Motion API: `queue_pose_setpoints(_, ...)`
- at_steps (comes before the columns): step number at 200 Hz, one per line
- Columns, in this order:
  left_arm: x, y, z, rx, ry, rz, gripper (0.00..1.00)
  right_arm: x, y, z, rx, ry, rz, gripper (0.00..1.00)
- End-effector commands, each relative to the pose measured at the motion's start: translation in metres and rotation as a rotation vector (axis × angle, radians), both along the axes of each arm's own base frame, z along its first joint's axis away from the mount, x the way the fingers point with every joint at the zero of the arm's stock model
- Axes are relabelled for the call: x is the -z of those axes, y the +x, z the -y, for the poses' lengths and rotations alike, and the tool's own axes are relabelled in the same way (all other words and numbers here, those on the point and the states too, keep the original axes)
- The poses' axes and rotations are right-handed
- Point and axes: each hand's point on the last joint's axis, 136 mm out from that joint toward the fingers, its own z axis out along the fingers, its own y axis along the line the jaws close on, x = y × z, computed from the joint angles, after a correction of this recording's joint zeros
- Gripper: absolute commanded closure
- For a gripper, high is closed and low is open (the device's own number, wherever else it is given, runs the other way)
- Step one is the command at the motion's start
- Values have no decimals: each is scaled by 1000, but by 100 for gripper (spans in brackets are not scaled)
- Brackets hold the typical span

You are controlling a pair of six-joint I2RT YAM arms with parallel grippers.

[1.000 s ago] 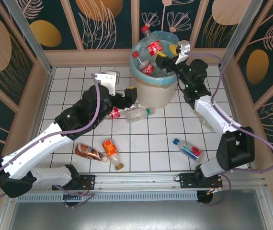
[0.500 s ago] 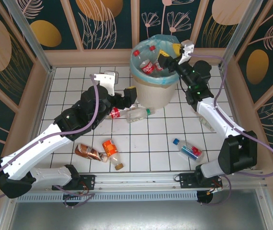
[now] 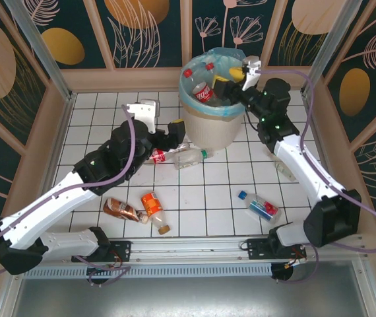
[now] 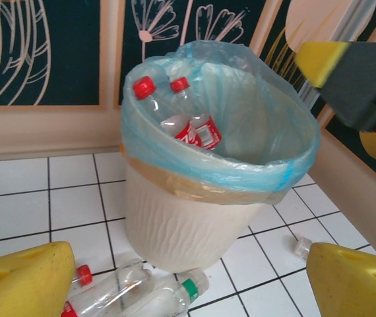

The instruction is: Put the plastic bottles in the bin

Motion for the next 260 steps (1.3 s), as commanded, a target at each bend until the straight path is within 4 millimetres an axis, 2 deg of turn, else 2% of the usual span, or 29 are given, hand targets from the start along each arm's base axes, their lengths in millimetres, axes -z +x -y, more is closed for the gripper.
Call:
queue_pose_setpoints(1, 14, -9, -32, -90, 6, -33, 9, -24, -66, -32, -112, -30, 48, 32)
queue_pose_setpoints(15, 27, -17, -49, -128, -1, -62, 9, -6, -94, -58, -186, -74, 10, 32)
queue_pose_setpoints(27, 39, -24, -65, -161, -8, -83, 9, 14, -109, -75, -220, -105, -36, 31)
queue_pose_setpoints(54, 71, -42, -101, -247, -27, -143, 9, 63, -136, -112, -311, -220, -78, 31)
queue_pose_setpoints(67, 82, -50, -117, -284, -44, -166, 9, 89, -141, -129, -336, -314, -46, 31)
queue_pose_setpoints(69, 82, -52, -119, -288, -49, -166, 9, 92, -141, -131, -336, -331, -40, 31)
queue_pose_setpoints(72, 93, -53, -122, -298, -34, -181, 9, 99, -141, -135, -335, -359, -32, 31)
queue_pose_setpoints(90, 110, -63, -140, -342, -24, -209, 9, 134, -136, -159, -343, -529, 3, 30)
queue_pose_setpoints(116, 124, -72, -157, -383, -23, -233, 10, 179, -118, -191, -352, -701, 0, 29)
queue_pose_setpoints(147, 128, -80, -178, -447, -66, -230, 9, 224, -105, -232, -429, -823, 7, 29)
queue_pose_setpoints(176, 127, -90, -195, -474, -119, -220, 10, 265, -92, -261, -464, -960, -27, 30)
queue_pose_setpoints(210, 127, -96, -203, -471, -150, -219, 11, 298, -88, -289, -484, -1073, -25, 31)
queue_pose_setpoints(260, 134, -100, -202, -455, -153, -242, 11, 334, -84, -307, -475, -1173, -9, 30)
